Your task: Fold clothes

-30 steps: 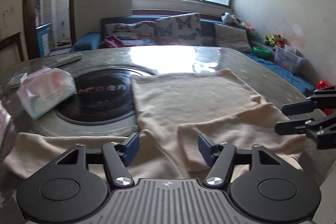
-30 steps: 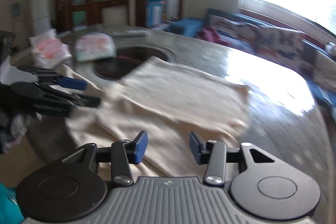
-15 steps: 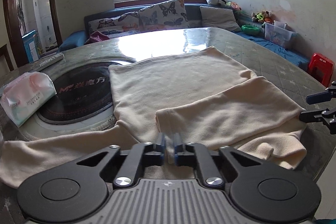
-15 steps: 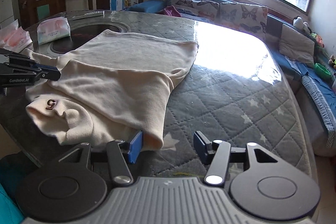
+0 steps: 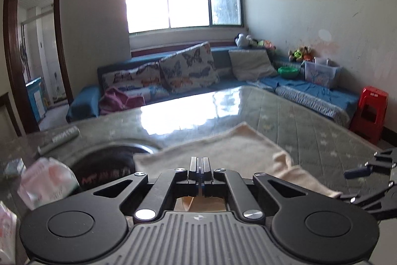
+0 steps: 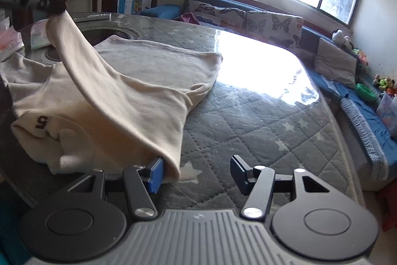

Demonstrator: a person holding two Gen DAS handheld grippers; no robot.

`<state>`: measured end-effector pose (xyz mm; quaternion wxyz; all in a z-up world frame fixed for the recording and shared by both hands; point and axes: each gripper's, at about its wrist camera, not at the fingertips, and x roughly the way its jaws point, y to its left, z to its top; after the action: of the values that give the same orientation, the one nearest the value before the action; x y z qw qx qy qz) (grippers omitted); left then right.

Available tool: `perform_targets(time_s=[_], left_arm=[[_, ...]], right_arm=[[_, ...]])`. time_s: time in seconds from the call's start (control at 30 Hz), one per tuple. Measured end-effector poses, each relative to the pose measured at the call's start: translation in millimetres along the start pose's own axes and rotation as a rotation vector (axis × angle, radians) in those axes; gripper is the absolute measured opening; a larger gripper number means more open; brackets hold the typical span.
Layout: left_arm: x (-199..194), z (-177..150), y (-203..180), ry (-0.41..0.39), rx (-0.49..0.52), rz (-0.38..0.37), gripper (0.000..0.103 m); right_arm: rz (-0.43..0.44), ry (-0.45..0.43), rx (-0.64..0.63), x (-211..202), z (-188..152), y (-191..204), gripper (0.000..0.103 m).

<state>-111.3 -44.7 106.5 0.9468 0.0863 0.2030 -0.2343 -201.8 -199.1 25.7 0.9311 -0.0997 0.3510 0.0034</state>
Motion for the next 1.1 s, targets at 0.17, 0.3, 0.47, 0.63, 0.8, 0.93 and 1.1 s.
perform_targets(time_s=[0.17, 0.3, 0.47, 0.63, 0.8, 0.93, 1.1], left_arm=[[0, -14, 7, 0.042, -0.019, -0.009, 0.002], [13, -47, 8, 0.159, -0.015, -0.004, 0.002], [16, -70, 14, 0.234, -0.028, 0.011, 0.005], [12, -65, 18, 0.214, -0.073, -0.020, 0.005], [26, -63, 4, 0.230, -0.085, -0.070, 0.006], [45, -70, 3, 0.272, -0.112, -0.070, 0.006], [49, -77, 11, 0.281, -0.157, -0.063, 0.006]], right_arm=[[0.005, 0.010, 0.007, -2, -4, -8, 0.061], [0.045, 0.030, 0.000, -6, -3, -13, 0.062], [0.133, 0.043, -0.004, -22, 0, -25, 0.058], [0.150, -0.026, -0.014, -26, 20, -29, 0.046], [0.218, -0.065, 0.020, 5, 48, -17, 0.036], [0.243, -0.061, 0.015, 31, 61, -4, 0.029], [0.236, -0.014, 0.022, 61, 63, 4, 0.027]])
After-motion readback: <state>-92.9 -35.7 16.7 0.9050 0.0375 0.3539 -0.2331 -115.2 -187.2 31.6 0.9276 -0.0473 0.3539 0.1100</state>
